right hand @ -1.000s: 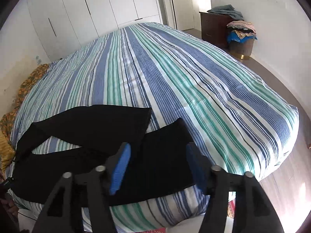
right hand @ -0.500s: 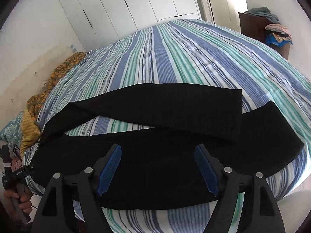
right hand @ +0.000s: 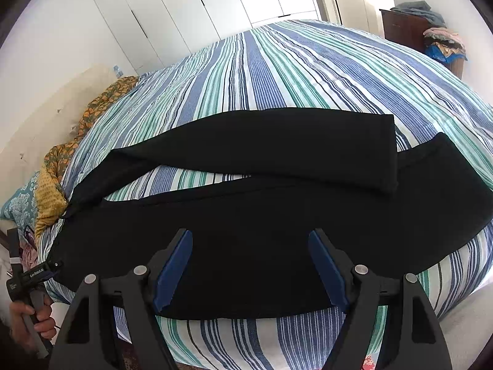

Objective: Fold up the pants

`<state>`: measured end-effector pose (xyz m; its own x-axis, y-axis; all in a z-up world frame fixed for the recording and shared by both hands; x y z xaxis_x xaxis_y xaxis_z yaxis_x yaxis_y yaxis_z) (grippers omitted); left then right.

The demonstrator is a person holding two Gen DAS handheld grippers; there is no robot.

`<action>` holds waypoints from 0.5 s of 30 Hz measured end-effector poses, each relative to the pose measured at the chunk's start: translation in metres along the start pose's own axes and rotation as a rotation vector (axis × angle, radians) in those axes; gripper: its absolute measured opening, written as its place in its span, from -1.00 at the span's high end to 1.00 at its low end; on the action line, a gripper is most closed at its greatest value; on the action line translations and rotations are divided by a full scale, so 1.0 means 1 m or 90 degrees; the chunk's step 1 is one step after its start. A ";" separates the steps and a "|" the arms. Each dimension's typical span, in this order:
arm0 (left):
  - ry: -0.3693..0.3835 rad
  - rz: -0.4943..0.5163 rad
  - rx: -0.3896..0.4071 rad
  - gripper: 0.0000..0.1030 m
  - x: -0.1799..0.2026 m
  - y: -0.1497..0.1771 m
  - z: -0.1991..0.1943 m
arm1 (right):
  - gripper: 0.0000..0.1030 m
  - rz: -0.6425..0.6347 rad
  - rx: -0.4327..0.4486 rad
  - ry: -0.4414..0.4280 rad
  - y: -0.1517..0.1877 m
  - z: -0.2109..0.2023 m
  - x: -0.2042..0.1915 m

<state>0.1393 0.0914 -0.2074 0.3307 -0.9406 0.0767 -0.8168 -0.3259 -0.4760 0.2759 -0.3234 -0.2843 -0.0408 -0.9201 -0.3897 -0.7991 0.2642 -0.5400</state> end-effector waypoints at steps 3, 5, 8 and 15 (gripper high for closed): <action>0.000 -0.001 0.003 -0.98 0.001 -0.002 0.000 | -0.50 -0.006 0.000 -0.004 0.001 0.001 -0.003; 0.001 0.000 0.004 -0.98 0.001 -0.002 -0.001 | -0.50 -0.011 0.004 -0.012 0.001 0.000 -0.005; 0.000 0.003 0.005 -0.98 0.000 -0.001 -0.002 | -0.50 -0.013 0.012 -0.039 0.000 -0.002 -0.008; -0.007 -0.003 0.000 -0.98 -0.006 0.003 -0.002 | -0.50 0.094 -0.053 -0.115 0.000 0.026 0.013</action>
Point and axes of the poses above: each gripper's, at about its wrist camera, not at the fingertips, and z roughly the way its jaws point, x to its right, y to its underside, the point moved 1 cm from there along z, roughly the way its jaws point, and after that the axes turned 4 degrees about z, right-handed, at the moved point
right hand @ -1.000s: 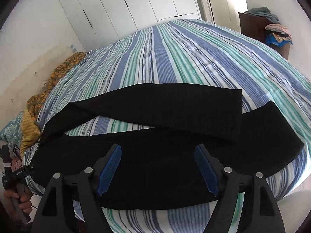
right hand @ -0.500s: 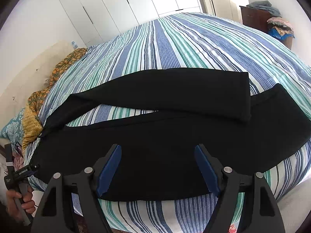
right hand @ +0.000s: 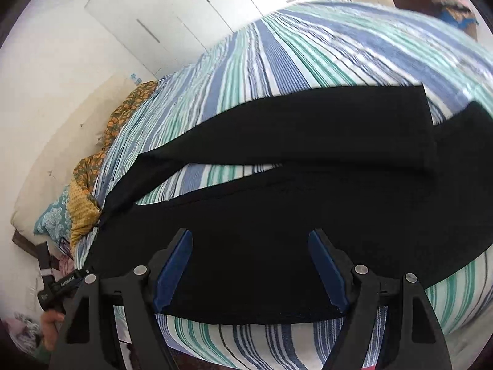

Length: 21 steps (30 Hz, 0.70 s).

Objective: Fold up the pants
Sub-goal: 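Grasp the stacked leg hems with the right gripper and lift them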

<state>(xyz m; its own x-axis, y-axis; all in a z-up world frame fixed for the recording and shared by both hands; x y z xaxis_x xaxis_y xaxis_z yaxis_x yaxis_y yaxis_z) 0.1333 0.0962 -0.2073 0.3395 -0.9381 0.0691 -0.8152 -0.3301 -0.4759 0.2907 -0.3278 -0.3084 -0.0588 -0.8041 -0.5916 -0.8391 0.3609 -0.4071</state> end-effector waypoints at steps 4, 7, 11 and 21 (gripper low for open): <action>-0.008 0.006 -0.007 -0.98 0.000 0.001 0.002 | -0.50 0.096 0.037 -0.015 -0.009 0.000 0.030; -0.011 0.012 -0.010 -0.98 0.003 0.001 0.004 | -0.50 0.155 0.067 -0.014 -0.028 0.004 0.050; -0.014 0.031 -0.010 -0.98 0.011 0.001 0.005 | -0.49 0.345 0.128 -0.008 -0.042 0.007 0.090; -0.009 0.098 -0.024 -0.98 0.032 -0.011 0.010 | 0.90 0.391 0.144 0.092 -0.056 0.004 0.099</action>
Point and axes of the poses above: each gripper's, at about its wrist camera, not at the fingertips, and z roughly the way its jaws point, x to its right, y to its underside, the point moved 1 cm from there along z, roughly the way its jaws point, and after that the axes turned 4 degrees about z, right-handed, at the moved point
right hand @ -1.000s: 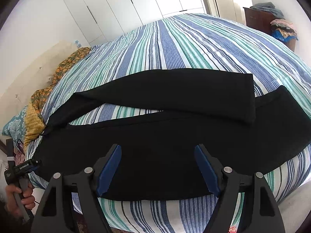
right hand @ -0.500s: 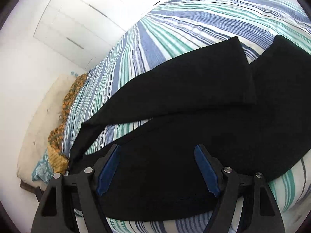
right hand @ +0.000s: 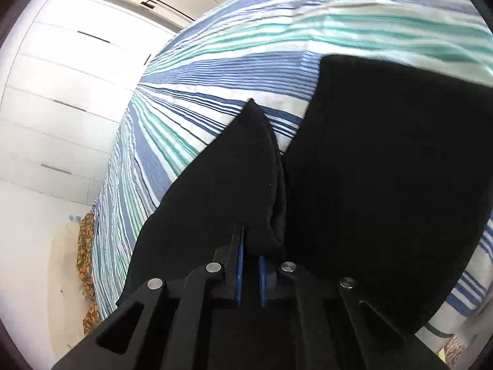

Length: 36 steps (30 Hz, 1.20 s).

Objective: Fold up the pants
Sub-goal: 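Grasp the stacked leg hems with the right gripper and lift them, then fold the held hems toward the waist with the right gripper and release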

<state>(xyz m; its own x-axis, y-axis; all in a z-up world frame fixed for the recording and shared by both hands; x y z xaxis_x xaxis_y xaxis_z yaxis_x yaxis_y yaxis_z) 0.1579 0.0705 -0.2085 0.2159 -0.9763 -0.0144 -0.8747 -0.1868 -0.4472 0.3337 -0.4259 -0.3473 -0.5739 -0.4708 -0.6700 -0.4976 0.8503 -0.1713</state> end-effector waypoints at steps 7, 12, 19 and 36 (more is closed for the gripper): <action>0.221 -0.105 0.014 -0.98 -0.033 -0.126 0.011 | 0.90 -0.237 0.021 -0.137 0.004 -0.075 -0.089; 0.313 -0.204 -0.023 -0.98 -0.051 -0.215 0.070 | 0.90 -0.369 0.033 -0.213 0.018 -0.130 -0.129; 0.279 -0.313 -0.088 -0.15 -0.075 -0.251 0.133 | 0.90 -0.453 0.045 -0.326 0.040 -0.204 -0.123; 0.190 -0.323 0.105 0.61 -0.111 -0.025 -0.032 | 0.90 -0.367 -0.019 -0.171 -0.046 -0.115 -0.088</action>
Point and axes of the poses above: each gripper's, at about its wrist camera, not at the fingertips, and z roughly the way its jaws point, x to its right, y to its underside, the point moved 1 cm from there along z, roughly the way its jaws point, and after that the axes turned 4 degrees about z, right-handed, at the moved point
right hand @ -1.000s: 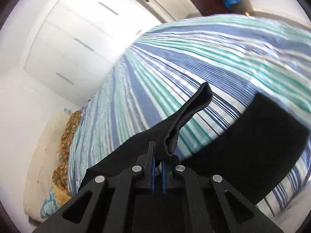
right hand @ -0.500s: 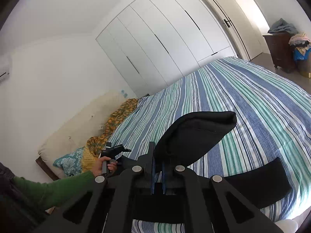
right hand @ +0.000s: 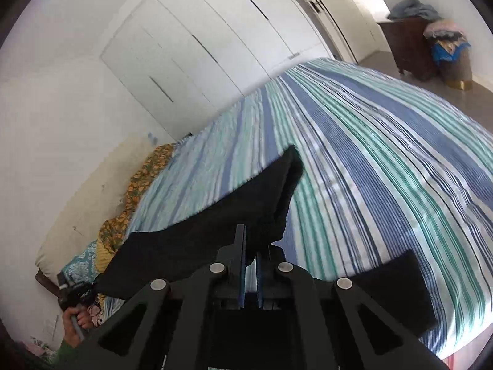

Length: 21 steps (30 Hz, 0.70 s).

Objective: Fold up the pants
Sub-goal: 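Fold the held hems toward the waist with the right gripper and release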

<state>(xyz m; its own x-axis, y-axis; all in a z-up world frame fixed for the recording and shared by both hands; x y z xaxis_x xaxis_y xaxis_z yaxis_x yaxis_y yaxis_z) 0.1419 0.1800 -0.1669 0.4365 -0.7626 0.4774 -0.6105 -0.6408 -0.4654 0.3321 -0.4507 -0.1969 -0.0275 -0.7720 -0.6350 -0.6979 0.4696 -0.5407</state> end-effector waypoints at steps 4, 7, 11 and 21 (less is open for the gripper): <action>-0.006 -0.055 -0.089 0.61 -0.017 0.052 0.045 | 0.90 0.076 -0.116 0.138 0.031 0.033 0.072; -0.016 -0.043 -0.087 0.61 -0.009 0.050 0.050 | 0.89 0.116 -0.164 0.199 0.045 0.041 0.100; -0.011 -0.022 -0.086 0.61 0.001 0.046 0.053 | 0.90 0.133 -0.160 0.213 0.047 0.033 0.112; -0.014 -0.006 -0.114 0.59 0.009 0.052 0.078 | 0.90 0.101 -0.170 0.289 0.053 0.022 0.119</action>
<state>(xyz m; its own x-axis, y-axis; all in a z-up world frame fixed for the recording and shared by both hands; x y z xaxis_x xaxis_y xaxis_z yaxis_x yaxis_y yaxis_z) 0.1655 0.1323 -0.2450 0.4561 -0.7594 0.4640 -0.7135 -0.6236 -0.3193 0.3074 -0.5079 -0.3132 -0.4123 -0.8354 -0.3634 -0.8158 0.5161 -0.2609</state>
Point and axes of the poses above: each gripper's, at about its wrist camera, not at the fingertips, and z roughly the way its jaws point, x to its right, y to its underside, the point moved 1 cm from there along z, roughly the way its jaws point, and after that the axes turned 4 degrees about z, right-handed, at the moved point
